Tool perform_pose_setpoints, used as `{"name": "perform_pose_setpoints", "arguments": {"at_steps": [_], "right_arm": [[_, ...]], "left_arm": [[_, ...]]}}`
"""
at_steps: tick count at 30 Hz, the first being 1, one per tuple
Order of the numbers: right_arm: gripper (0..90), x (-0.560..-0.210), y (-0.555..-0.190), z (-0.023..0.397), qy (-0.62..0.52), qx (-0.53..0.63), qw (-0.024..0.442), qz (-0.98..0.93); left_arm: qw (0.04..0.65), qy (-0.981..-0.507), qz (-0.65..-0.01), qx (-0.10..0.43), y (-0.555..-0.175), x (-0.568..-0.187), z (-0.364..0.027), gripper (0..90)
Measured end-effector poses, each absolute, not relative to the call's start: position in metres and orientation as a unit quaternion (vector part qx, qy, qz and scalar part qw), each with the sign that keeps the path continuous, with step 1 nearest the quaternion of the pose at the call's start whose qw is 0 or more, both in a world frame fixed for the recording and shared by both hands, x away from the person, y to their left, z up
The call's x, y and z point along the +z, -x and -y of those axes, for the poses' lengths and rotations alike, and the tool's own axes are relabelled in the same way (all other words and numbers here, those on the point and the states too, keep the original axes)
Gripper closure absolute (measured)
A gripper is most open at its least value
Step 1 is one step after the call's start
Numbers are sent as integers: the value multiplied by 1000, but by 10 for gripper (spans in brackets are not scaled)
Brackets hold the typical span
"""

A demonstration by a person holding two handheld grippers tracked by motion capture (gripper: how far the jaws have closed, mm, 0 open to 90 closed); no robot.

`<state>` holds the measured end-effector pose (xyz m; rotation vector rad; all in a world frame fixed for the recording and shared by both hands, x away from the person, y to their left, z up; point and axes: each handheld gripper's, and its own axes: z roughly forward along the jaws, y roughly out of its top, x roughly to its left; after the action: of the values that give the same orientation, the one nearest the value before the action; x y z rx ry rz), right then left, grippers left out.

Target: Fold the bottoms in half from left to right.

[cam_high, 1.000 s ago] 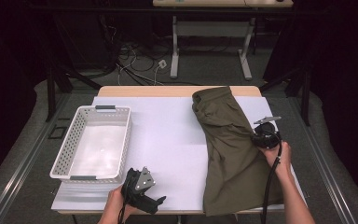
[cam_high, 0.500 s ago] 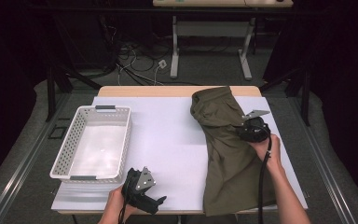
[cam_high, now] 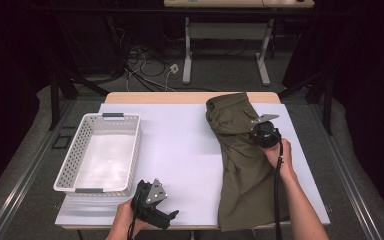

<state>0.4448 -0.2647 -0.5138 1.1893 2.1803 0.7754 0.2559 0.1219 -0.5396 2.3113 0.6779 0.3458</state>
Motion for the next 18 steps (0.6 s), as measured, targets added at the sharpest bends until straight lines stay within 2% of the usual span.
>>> {"name": "perform_pose_setpoints", "arguments": {"at_steps": [3, 18], "right_arm": [[900, -513, -445, 273, -457, 292, 278, -793], [900, -520, -453, 311, -545, 293, 278, -735]], "left_arm": [[343, -893, -259, 131, -256, -538, -123, 0], [347, -890, -262, 134, -255, -539, -124, 0]]}}
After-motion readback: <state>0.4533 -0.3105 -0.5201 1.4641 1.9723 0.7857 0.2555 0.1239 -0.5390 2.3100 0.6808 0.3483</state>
